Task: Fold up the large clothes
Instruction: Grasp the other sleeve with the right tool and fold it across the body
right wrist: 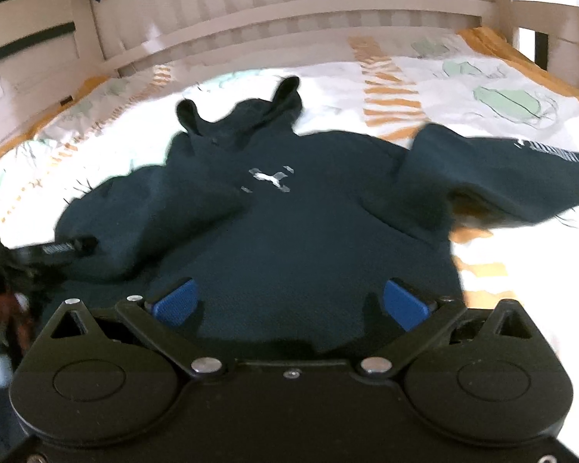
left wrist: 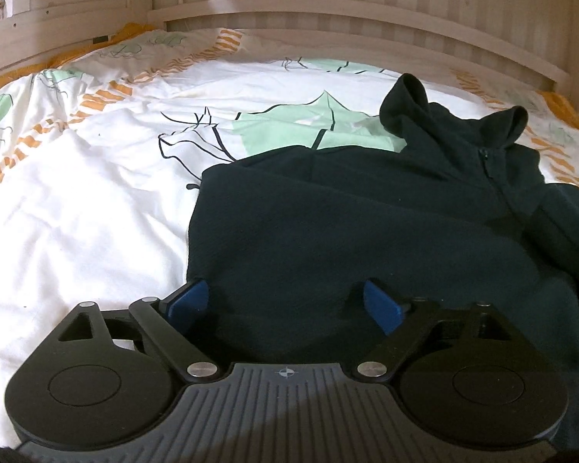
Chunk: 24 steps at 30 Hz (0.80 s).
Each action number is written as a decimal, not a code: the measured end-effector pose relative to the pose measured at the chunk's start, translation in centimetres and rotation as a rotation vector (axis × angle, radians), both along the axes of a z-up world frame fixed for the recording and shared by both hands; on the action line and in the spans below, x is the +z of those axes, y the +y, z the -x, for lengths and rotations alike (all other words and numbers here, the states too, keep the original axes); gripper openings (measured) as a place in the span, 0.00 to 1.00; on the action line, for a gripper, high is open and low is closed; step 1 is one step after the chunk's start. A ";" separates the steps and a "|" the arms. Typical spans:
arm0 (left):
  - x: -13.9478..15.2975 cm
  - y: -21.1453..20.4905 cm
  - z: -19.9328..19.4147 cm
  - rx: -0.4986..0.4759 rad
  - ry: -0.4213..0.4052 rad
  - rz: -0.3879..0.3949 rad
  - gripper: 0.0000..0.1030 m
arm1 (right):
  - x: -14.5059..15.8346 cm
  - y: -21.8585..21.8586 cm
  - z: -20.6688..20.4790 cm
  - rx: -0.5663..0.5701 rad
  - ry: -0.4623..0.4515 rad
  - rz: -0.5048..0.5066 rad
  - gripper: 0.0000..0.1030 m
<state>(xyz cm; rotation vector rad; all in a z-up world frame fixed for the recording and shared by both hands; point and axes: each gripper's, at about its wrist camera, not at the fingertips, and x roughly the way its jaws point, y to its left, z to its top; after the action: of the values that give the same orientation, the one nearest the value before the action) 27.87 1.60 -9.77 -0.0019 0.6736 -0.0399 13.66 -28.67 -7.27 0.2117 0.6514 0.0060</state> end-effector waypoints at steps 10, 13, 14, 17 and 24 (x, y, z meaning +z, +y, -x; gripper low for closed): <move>-0.2 0.0 0.1 -0.001 -0.001 0.001 0.86 | 1.6 7.9 -7.4 0.110 -0.020 0.128 0.99; -0.2 0.0 0.1 -0.001 -0.004 0.003 0.86 | -0.1 8.6 -9.5 0.093 0.039 0.189 0.99; -0.2 0.0 0.1 0.000 -0.004 0.004 0.86 | -0.4 8.5 -9.5 0.081 0.055 0.198 0.99; -0.2 0.1 0.1 0.000 -0.005 0.006 0.86 | -1.0 7.0 -9.4 0.017 0.079 0.191 0.99; -0.2 0.2 0.1 -0.001 -0.008 0.010 0.86 | -0.9 3.9 -7.2 -0.068 0.094 0.157 0.99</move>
<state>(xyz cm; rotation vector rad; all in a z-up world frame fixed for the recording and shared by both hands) 27.79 1.77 -9.97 -0.0109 0.6659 -0.0444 20.89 -24.77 -8.15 0.0827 0.7343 -0.1212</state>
